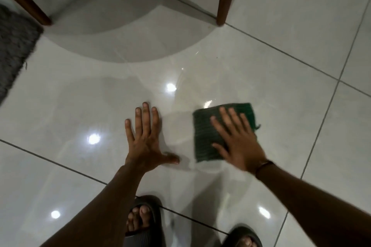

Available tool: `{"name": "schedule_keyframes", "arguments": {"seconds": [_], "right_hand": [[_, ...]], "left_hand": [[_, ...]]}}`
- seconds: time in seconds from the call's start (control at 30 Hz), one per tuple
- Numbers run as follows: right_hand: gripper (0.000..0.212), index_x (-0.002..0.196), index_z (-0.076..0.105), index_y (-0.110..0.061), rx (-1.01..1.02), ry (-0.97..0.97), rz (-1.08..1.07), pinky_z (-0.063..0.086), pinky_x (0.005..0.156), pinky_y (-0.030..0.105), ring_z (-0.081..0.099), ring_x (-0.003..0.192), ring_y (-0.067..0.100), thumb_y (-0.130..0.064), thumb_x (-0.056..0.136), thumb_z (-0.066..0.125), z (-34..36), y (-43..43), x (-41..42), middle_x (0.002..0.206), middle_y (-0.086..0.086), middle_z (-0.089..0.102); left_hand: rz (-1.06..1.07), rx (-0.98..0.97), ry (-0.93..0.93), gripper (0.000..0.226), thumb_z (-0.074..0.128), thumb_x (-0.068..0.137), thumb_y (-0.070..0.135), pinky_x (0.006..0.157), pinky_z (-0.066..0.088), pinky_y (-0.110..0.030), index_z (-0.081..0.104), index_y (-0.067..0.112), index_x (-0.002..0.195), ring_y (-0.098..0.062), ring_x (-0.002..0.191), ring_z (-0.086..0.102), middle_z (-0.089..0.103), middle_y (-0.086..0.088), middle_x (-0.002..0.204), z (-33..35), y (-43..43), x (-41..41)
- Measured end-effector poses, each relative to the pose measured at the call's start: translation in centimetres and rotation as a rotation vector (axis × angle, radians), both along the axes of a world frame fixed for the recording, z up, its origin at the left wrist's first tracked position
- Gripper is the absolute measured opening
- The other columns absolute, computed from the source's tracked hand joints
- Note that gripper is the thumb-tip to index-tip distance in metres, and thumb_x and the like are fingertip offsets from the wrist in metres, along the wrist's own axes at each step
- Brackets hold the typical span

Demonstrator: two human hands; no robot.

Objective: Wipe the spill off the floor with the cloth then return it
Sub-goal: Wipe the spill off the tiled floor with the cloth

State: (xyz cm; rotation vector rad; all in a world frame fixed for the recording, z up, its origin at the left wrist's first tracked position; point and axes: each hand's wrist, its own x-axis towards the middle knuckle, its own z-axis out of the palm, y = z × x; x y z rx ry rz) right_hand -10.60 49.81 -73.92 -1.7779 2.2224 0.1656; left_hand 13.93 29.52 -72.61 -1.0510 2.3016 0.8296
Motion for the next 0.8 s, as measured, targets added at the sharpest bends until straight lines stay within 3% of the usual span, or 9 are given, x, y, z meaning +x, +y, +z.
{"name": "schedule_keyframes", "arguments": {"seconds": [0.07,0.2,0.3,0.37,0.47,0.57,0.7,0.8], "right_hand": [[0.082,0.175,0.019,-0.021,0.072,0.014,-0.131,0.022,0.133,0.066,0.014,0.169,0.044,-0.068,0.109,0.023,0.4,-0.7,-4.3,0.183,0.018,0.012],[0.084,0.176,0.002,-0.020,-0.016,0.030,-0.510,0.008,0.136,0.066,0.002,0.170,0.047,-0.066,0.108,0.019,0.4,-13.3,-6.1,0.184,0.021,0.000],[0.080,0.176,0.007,-0.023,-0.068,-0.023,-0.329,0.005,0.137,0.065,0.003,0.170,0.044,-0.063,0.110,0.023,-0.6,-17.3,-0.4,0.184,0.017,0.003],[0.078,0.176,0.010,-0.024,-0.067,-0.053,-0.114,0.007,0.137,0.065,0.005,0.171,0.041,-0.063,0.111,0.028,-0.7,-13.0,3.4,0.185,0.014,0.005],[0.078,0.176,0.013,-0.026,-0.023,-0.020,-0.019,0.017,0.135,0.064,0.009,0.171,0.038,-0.067,0.111,0.029,-0.3,-3.1,2.7,0.185,0.011,0.008],[0.081,0.176,0.017,-0.021,0.079,0.020,-0.178,0.021,0.133,0.066,0.015,0.169,0.045,-0.068,0.110,0.020,0.2,-1.0,-3.6,0.183,0.017,0.013],[0.084,0.176,0.008,-0.016,-0.023,0.044,-0.554,0.014,0.133,0.071,0.010,0.167,0.053,-0.066,0.109,0.017,0.0,-13.5,-5.4,0.182,0.026,0.008],[0.079,0.176,0.012,-0.018,-0.082,0.002,-0.350,0.008,0.135,0.068,0.009,0.168,0.050,-0.061,0.110,0.022,-0.8,-19.2,0.4,0.183,0.022,0.008]], "left_hand": [[0.012,0.000,-0.011,0.177,0.065,0.043,0.104,0.129,-0.020,-0.064,-0.031,0.022,0.167,-0.032,0.161,-0.040,-0.045,-0.006,0.172,0.0,0.0,0.0],[0.000,0.023,-0.035,0.179,0.073,0.044,0.098,0.128,-0.022,-0.064,-0.032,0.023,0.167,-0.030,0.159,-0.044,-0.049,-0.005,0.170,0.0,0.0,0.0],[-0.033,0.043,-0.063,0.181,0.079,0.045,0.093,0.125,-0.028,-0.061,-0.037,0.021,0.164,-0.030,0.154,-0.051,-0.056,-0.006,0.165,0.3,-0.3,-0.2],[-0.050,0.057,-0.088,0.182,0.078,0.045,0.094,0.124,-0.030,-0.062,-0.040,0.019,0.162,-0.032,0.152,-0.053,-0.059,-0.008,0.162,0.6,-0.5,-0.2],[-0.047,0.060,-0.082,0.184,0.079,0.044,0.094,0.126,-0.024,-0.067,-0.039,0.017,0.163,-0.035,0.154,-0.049,-0.057,-0.010,0.163,0.6,-0.5,-0.1],[-0.045,0.035,-0.094,0.184,0.078,0.042,0.095,0.127,-0.020,-0.069,-0.037,0.017,0.164,-0.037,0.156,-0.046,-0.054,-0.011,0.166,0.4,-0.4,0.0],[-0.044,0.021,-0.089,0.185,0.082,0.042,0.091,0.127,-0.022,-0.067,-0.038,0.019,0.164,-0.035,0.155,-0.048,-0.057,-0.009,0.164,0.5,-0.4,-0.3],[-0.027,-0.001,-0.063,0.183,0.083,0.043,0.089,0.129,-0.019,-0.066,-0.034,0.019,0.166,-0.034,0.158,-0.044,-0.051,-0.008,0.168,0.8,-0.2,-0.1]]}}
